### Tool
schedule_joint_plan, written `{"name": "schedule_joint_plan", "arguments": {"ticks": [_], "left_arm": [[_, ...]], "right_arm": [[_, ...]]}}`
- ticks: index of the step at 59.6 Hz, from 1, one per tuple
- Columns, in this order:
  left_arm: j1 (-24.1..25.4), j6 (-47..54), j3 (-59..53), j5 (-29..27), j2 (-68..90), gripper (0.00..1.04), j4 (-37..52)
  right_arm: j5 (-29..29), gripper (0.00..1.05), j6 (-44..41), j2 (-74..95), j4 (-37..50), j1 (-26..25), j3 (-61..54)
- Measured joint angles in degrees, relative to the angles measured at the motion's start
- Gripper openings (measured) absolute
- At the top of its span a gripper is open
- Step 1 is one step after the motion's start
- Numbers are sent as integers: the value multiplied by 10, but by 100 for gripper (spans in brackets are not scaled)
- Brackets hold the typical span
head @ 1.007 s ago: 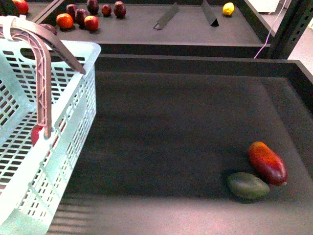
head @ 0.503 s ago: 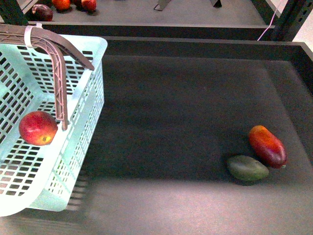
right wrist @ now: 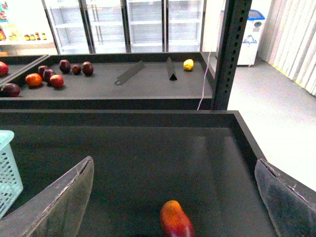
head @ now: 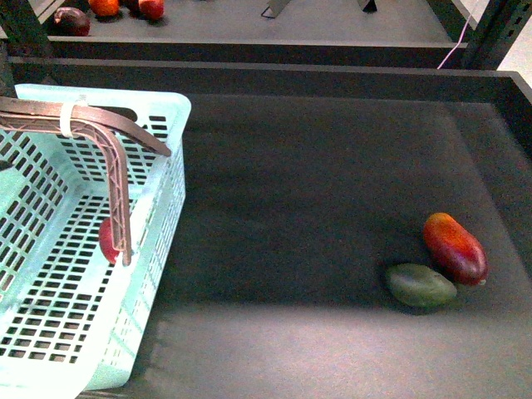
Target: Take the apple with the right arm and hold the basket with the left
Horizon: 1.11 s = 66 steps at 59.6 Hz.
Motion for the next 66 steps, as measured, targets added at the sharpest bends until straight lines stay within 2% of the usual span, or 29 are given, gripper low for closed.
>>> {"name": "schedule_joint_plan", "arguments": {"ticks": [8,13,28,30,33,34,36,41,44,50,52,56,66], "left_arm": [[-5,0,1,-6,-33,79,-58],[-5,0,0,-19,-91,98,-95],[-23,36,-1,-52,-231,97,-176],[-23,84,-19,-37,-241,94,-127],[-17,230,-101,6,-264,84,75],[-16,244,-116,7,-267,82,109],[-13,357,-174,16,-278,75,236],[-7,577,-258,25,-302,60,409],[1,713,-300,28,-334,46,487],[14,814,-353,45,-380,21,500],[25,823,-365,65,-389,15,499],[39,834,-387,71,-410,3,499],[45,845,-425,71,-468,3,483]], "right_arm": [[0,96,0,0,0,0,0],[0,96,0,0,0,0,0],[0,96,0,0,0,0,0],[0,96,0,0,0,0,0],[0,96,0,0,0,0,0],[0,96,0,0,0,0,0],[0,96,0,0,0,0,0],[0,96,0,0,0,0,0],[0,96,0,0,0,0,0],[0,96,0,0,0,0,0],[0,96,0,0,0,0,0],[0,96,0,0,0,0,0],[-1,96,0,0,0,0,0]]}}
